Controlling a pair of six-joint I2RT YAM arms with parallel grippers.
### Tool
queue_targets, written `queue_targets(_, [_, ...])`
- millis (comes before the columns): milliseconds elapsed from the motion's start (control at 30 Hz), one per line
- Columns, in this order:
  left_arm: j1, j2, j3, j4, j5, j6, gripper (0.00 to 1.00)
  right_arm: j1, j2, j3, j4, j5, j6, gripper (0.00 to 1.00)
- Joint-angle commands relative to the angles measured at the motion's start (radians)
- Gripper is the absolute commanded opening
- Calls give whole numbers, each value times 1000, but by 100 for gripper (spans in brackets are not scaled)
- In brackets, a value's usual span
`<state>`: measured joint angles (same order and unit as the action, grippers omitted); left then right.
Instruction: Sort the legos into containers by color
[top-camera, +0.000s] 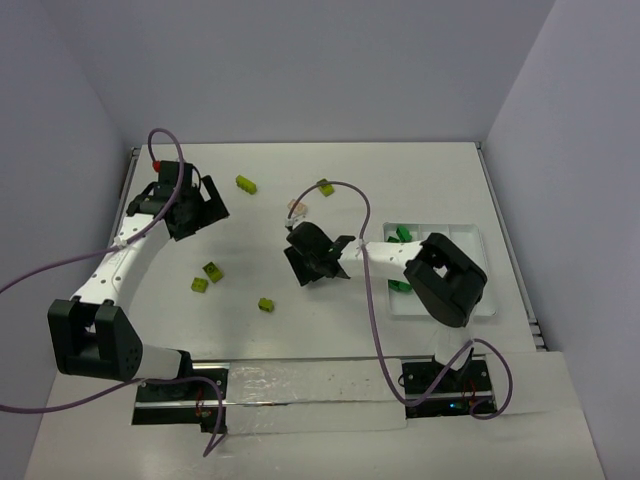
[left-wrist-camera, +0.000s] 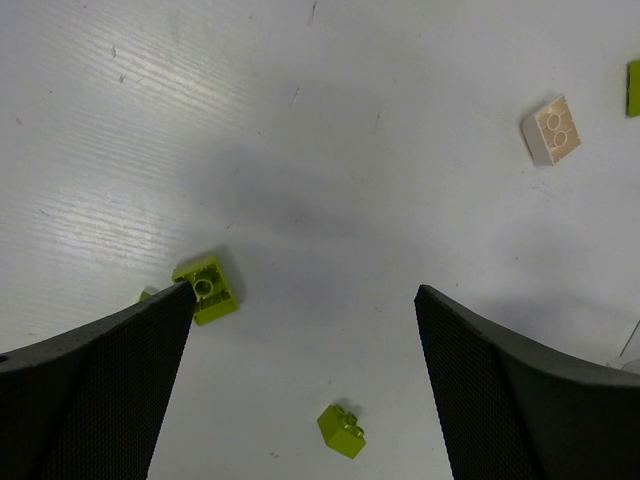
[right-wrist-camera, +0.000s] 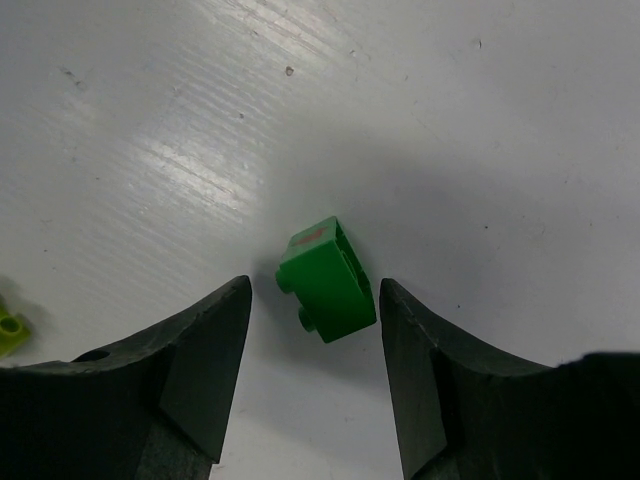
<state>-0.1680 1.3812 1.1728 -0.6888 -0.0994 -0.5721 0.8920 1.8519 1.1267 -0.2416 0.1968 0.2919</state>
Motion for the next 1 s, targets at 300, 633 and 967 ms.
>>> queue_targets(300, [9, -33, -1, 14, 12, 15, 99, -11, -70, 33, 29, 79, 38, 12])
queue_targets(633, [9, -33, -5, 18, 37, 22, 99, -170, -442, -226, 39, 181, 199, 14])
queue_targets(967, [9, -19, 21, 9, 56, 35, 99, -456, -779, -468, -99, 199, 372, 15])
